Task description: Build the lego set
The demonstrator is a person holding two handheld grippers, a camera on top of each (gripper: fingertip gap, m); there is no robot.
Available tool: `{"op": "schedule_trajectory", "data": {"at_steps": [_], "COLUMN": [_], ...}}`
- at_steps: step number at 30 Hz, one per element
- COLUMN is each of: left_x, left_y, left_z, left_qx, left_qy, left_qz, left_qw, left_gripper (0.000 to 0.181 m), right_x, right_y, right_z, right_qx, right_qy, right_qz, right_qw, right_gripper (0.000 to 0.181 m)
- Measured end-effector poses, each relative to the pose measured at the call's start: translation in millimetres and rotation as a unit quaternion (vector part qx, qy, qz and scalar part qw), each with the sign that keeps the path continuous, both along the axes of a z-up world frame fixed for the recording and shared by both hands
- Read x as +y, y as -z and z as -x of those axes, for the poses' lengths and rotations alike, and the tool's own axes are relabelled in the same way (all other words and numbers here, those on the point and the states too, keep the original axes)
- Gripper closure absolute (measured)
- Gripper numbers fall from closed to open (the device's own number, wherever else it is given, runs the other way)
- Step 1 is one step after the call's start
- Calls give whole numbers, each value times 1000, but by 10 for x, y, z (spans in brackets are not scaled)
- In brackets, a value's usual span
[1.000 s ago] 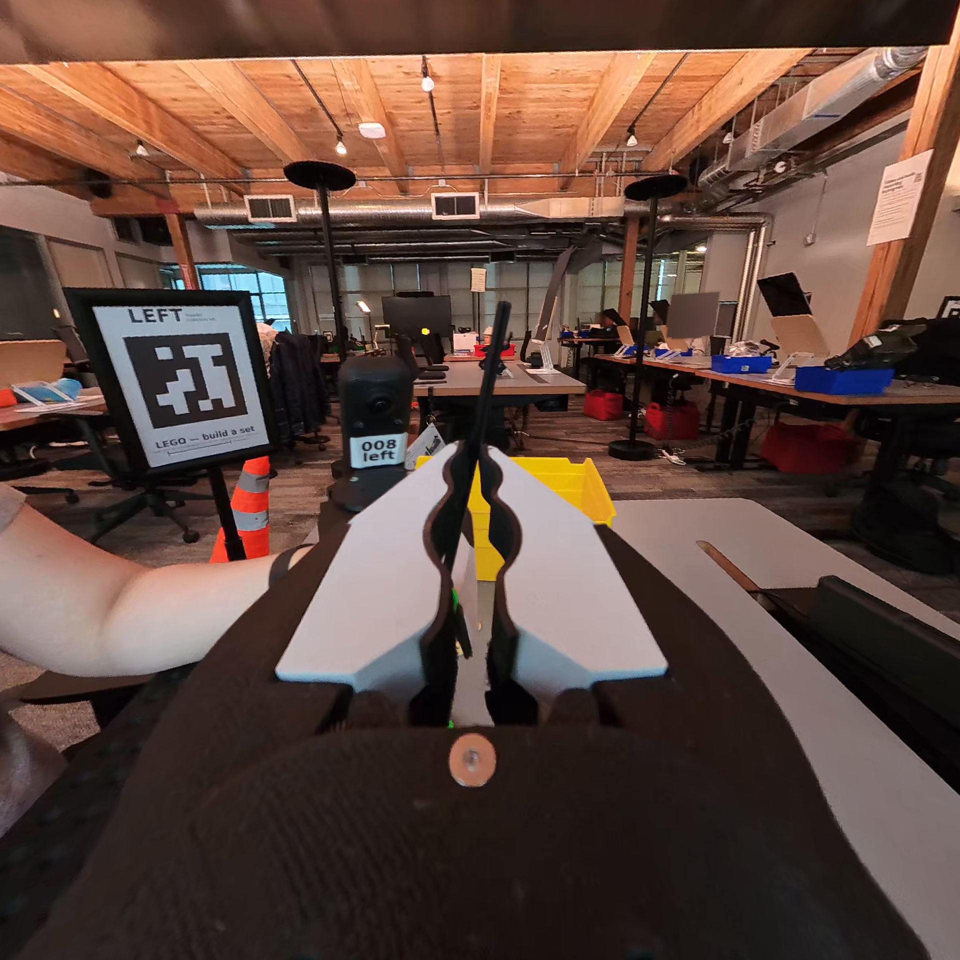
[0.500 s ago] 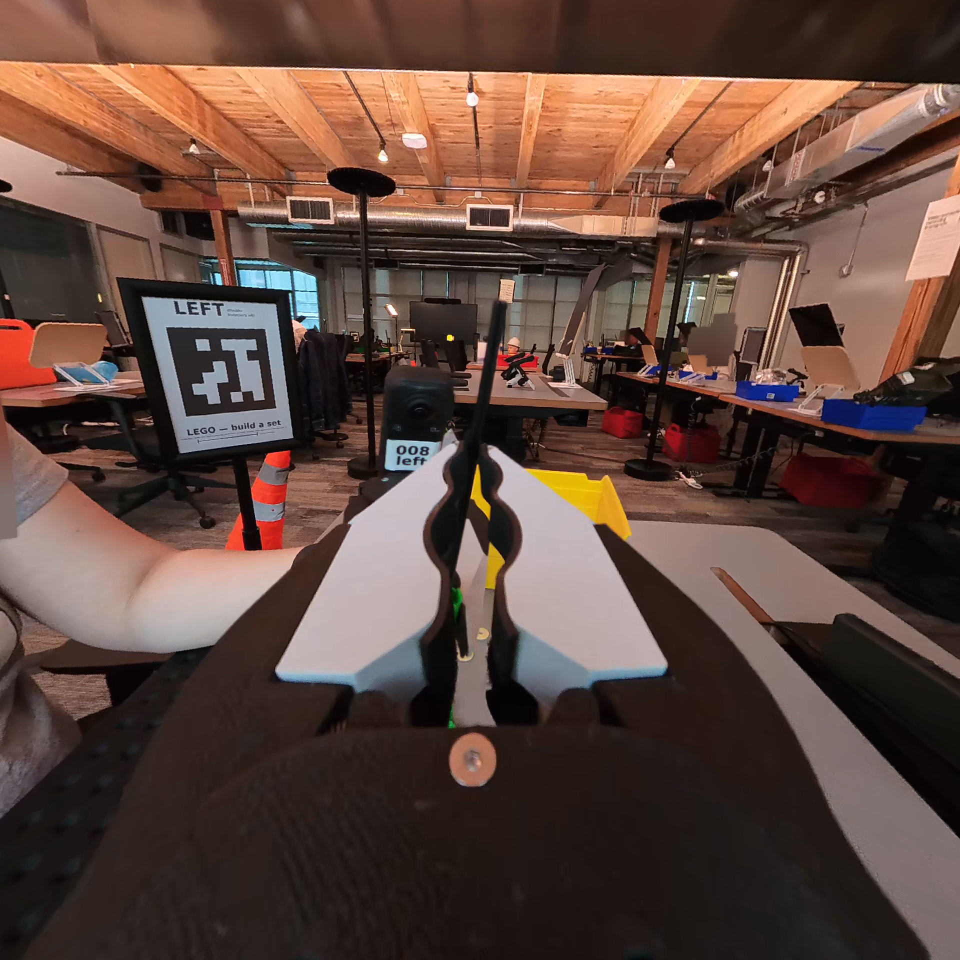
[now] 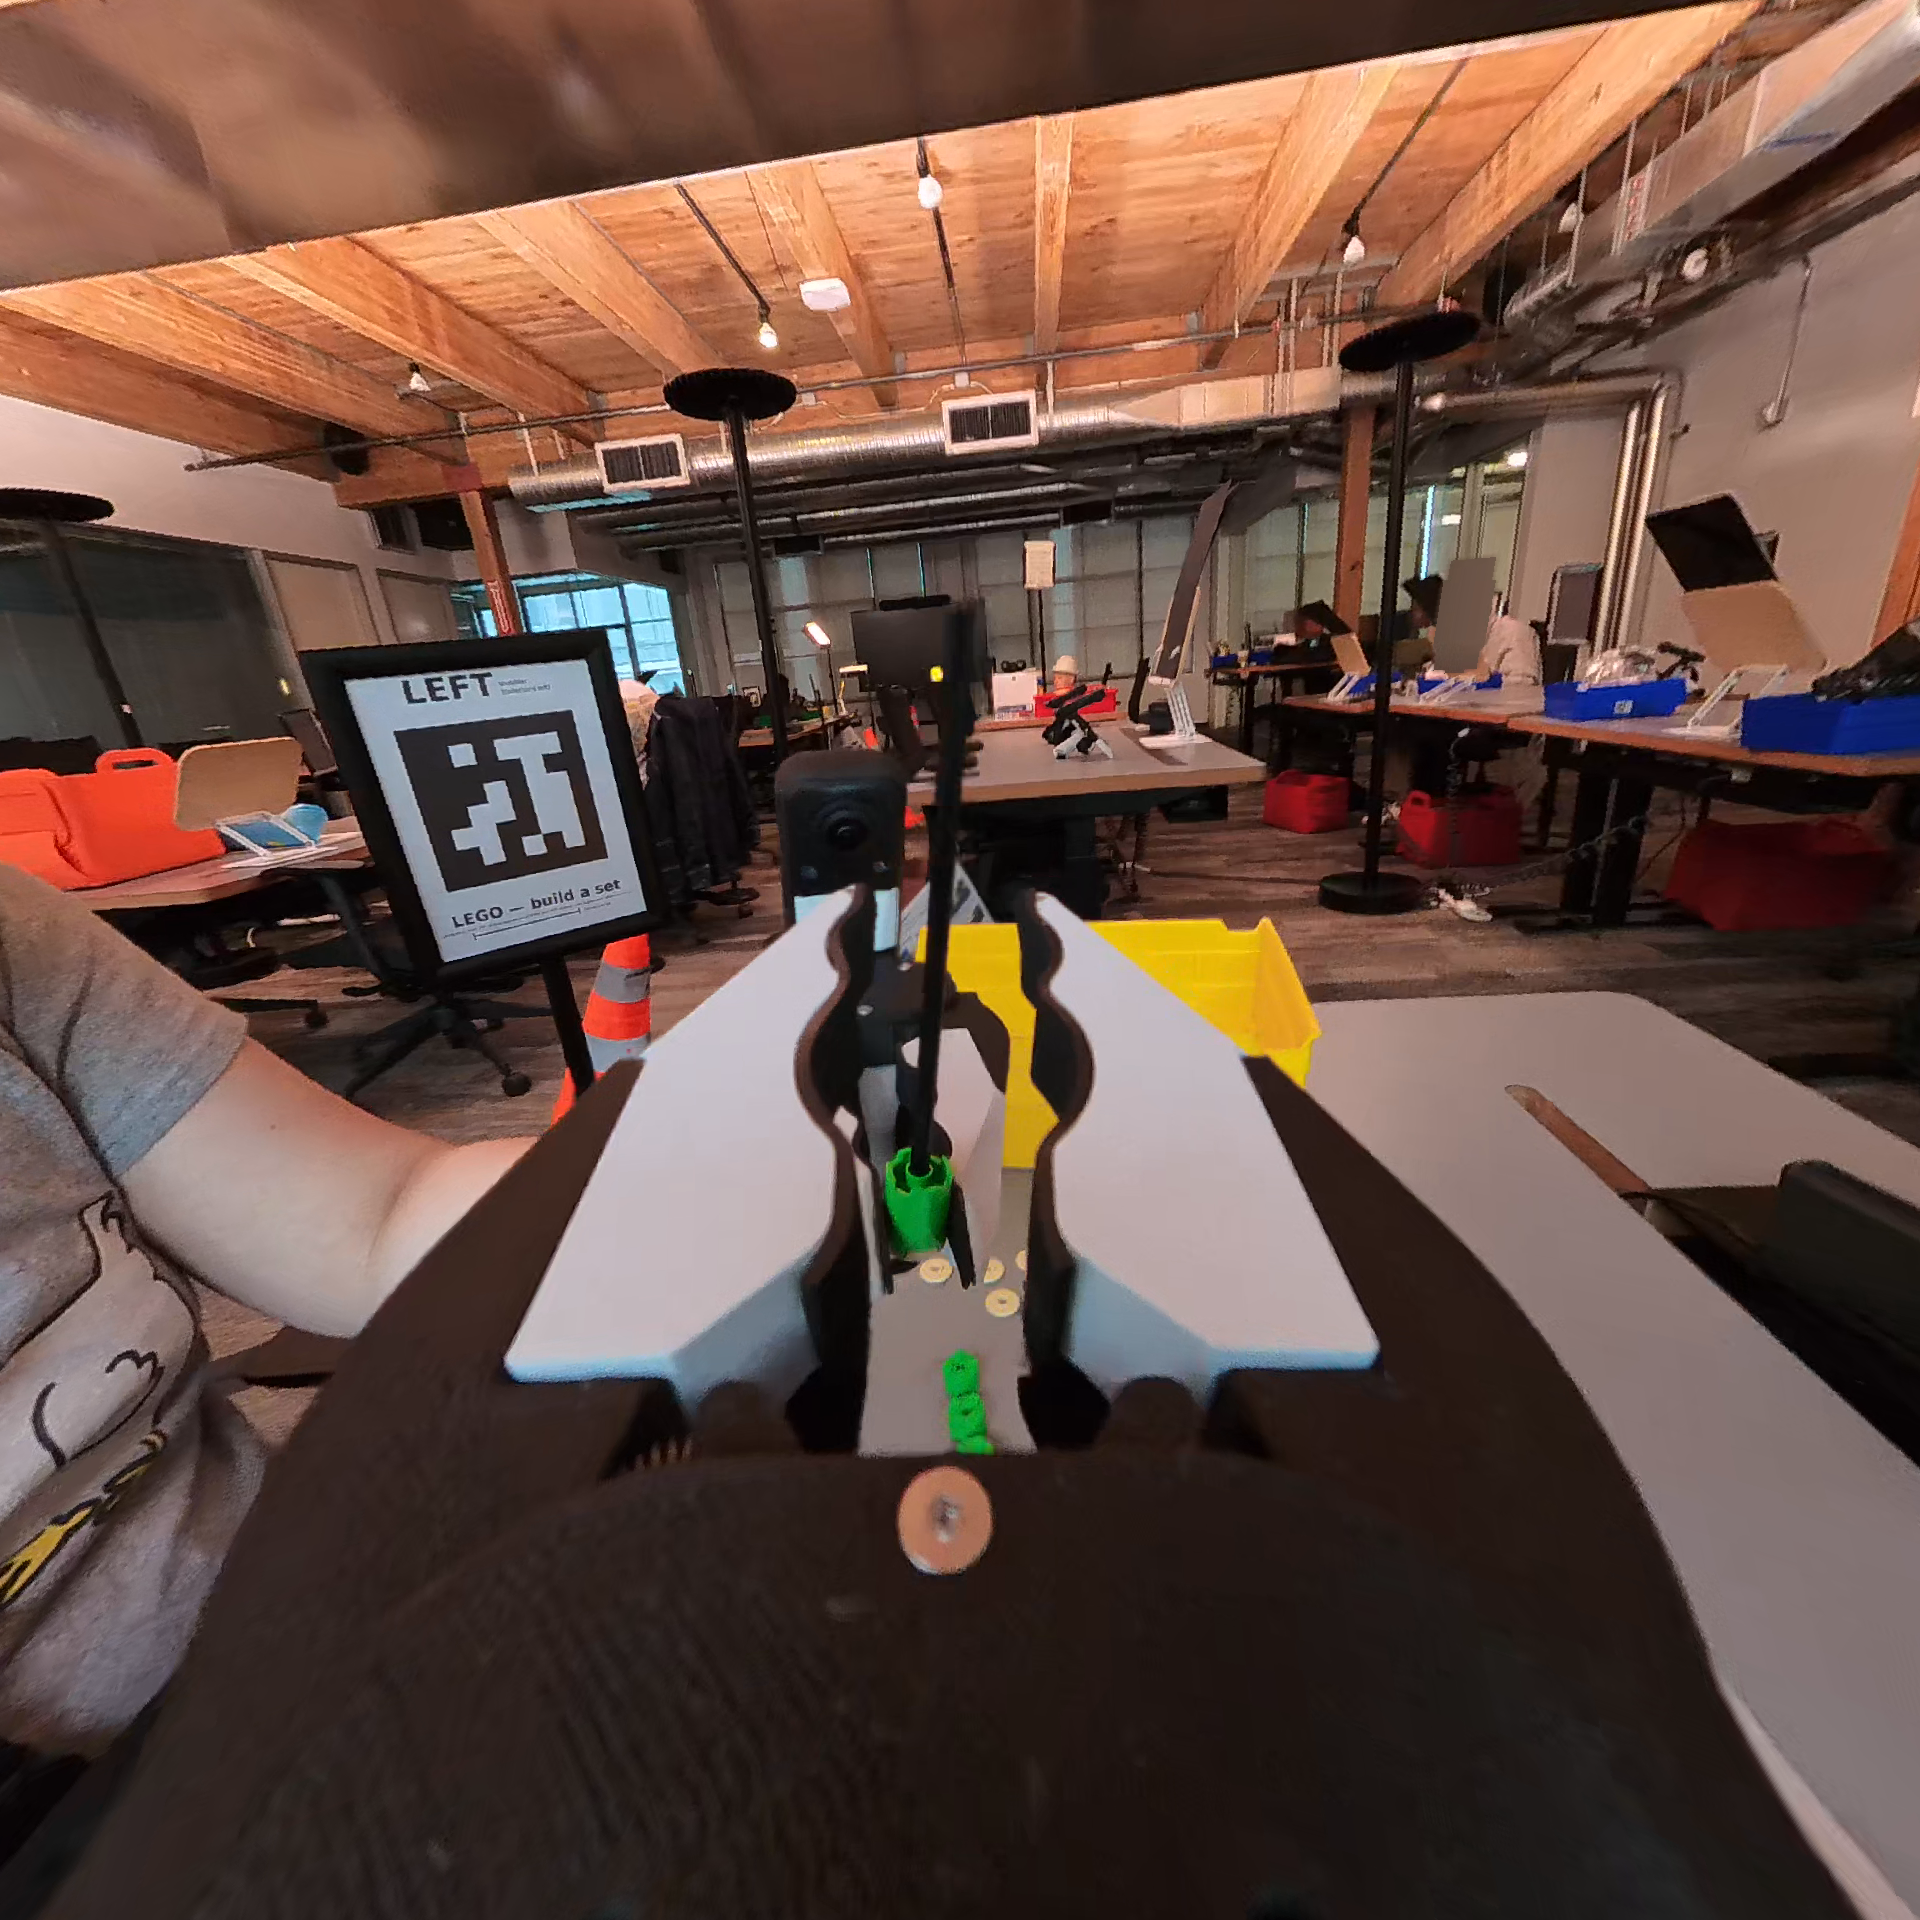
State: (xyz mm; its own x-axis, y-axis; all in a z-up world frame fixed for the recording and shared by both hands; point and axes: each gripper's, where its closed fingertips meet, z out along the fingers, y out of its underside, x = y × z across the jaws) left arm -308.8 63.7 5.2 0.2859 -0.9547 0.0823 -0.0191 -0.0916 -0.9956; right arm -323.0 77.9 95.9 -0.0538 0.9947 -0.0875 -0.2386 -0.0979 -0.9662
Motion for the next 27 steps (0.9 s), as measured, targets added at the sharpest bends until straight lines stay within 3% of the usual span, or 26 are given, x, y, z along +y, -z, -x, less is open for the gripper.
{"op": "schedule_trajectory", "data": {"at_steps": [3, 6, 16, 27], "left_x": [-7, -2, 1, -193], "left_y": [2, 13, 59, 26], "left_z": [-8, -10, -20, -123], "left_qx": [2, 4, 28, 19], "left_qy": [1, 0, -8, 50], "left_qz": [-1, 0, -11, 0], "left_qw": [1000, 1000, 1000, 999], "left_gripper": [167, 167, 167, 167], "right_x": [-19, -24, -35, -292], "right_y": [43, 108, 159, 104], "right_z": [55, 96, 124, 78], "right_qx": [-18, -40, -85, -57], "right_qy": [-7, 1, 8, -61], "right_qz": [10, -2, 7, -39], "right_qw": [1000, 999, 996, 996], "right_gripper": [155, 179, 179, 179]}}
